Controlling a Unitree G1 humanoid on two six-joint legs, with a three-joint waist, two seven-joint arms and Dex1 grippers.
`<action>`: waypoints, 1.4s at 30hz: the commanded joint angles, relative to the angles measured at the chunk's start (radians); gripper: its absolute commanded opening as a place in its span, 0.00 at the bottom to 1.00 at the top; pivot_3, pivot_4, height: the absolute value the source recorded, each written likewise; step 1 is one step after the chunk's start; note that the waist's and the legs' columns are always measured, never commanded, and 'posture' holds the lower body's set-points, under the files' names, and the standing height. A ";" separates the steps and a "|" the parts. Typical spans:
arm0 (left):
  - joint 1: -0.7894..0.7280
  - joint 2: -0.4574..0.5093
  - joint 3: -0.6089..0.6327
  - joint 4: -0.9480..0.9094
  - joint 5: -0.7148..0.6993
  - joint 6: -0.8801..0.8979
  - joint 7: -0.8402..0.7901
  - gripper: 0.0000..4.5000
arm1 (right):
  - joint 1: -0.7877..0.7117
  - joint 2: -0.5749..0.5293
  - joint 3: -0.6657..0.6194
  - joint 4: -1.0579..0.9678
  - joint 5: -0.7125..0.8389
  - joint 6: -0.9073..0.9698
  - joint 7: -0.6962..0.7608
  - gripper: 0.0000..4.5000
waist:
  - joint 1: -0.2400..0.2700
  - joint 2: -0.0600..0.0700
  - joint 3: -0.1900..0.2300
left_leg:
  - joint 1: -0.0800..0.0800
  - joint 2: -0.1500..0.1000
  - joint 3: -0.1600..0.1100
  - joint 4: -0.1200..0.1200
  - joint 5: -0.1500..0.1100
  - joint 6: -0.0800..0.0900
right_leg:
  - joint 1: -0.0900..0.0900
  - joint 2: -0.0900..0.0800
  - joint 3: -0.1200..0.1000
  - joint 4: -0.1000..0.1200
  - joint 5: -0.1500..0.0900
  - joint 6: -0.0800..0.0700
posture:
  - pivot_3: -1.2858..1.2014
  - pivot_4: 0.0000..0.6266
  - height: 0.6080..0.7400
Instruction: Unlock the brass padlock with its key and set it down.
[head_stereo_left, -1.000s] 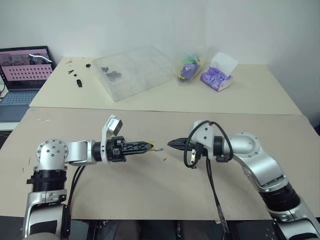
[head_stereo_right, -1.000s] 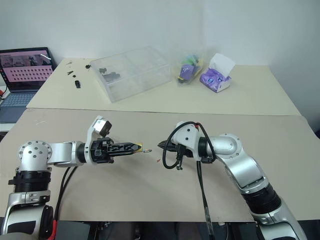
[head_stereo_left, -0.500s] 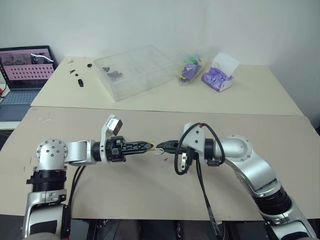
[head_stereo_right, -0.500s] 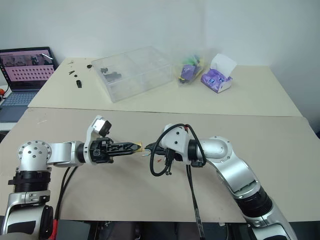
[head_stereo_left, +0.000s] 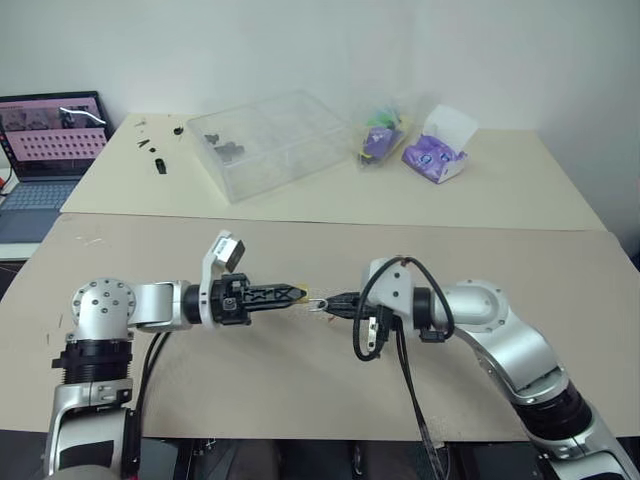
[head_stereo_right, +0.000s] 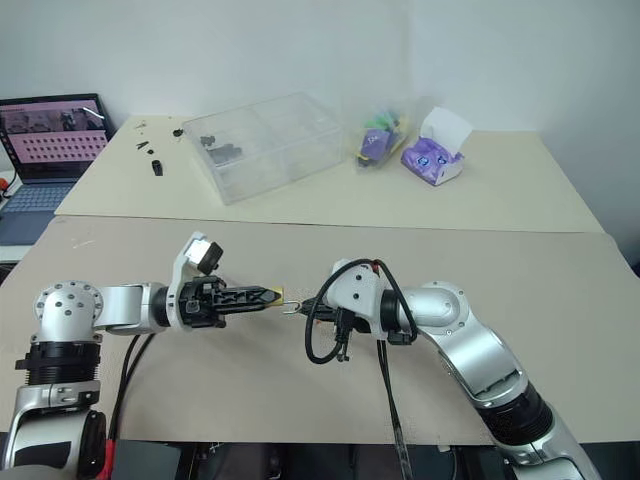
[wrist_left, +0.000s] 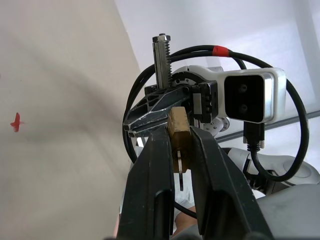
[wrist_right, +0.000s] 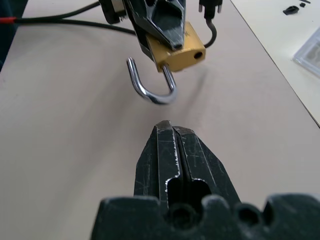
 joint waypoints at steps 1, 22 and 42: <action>0.027 0.071 -0.005 -0.069 0.061 -0.025 -0.085 0.01 | 0.023 -0.023 -0.048 0.056 -0.034 -0.062 -0.021 0.01 | -0.003 0.000 0.000 | 0.000 0.000 0.000 0.000 0.000 0.000 | 0.000 0.000 0.000 0.000 0.000 0.000 | 0.52 0.24 1.00; 0.100 0.179 -0.292 -0.101 0.547 -0.360 -0.410 0.01 | 0.056 0.015 -0.093 -0.074 0.207 0.102 0.041 0.01 | 0.001 0.000 0.000 | -0.002 0.001 0.001 0.000 0.000 0.000 | -0.002 0.000 0.000 0.000 -0.004 -0.008 | 0.52 0.24 1.00; 0.164 0.227 -0.260 -0.145 0.601 -0.414 -0.489 0.01 | 0.061 0.004 -0.064 0.066 0.228 0.076 0.147 0.01 | 0.001 0.000 0.000 | -0.001 0.001 0.001 0.000 0.000 0.000 | -0.002 0.000 0.000 0.001 -0.004 -0.007 | 0.52 0.24 1.00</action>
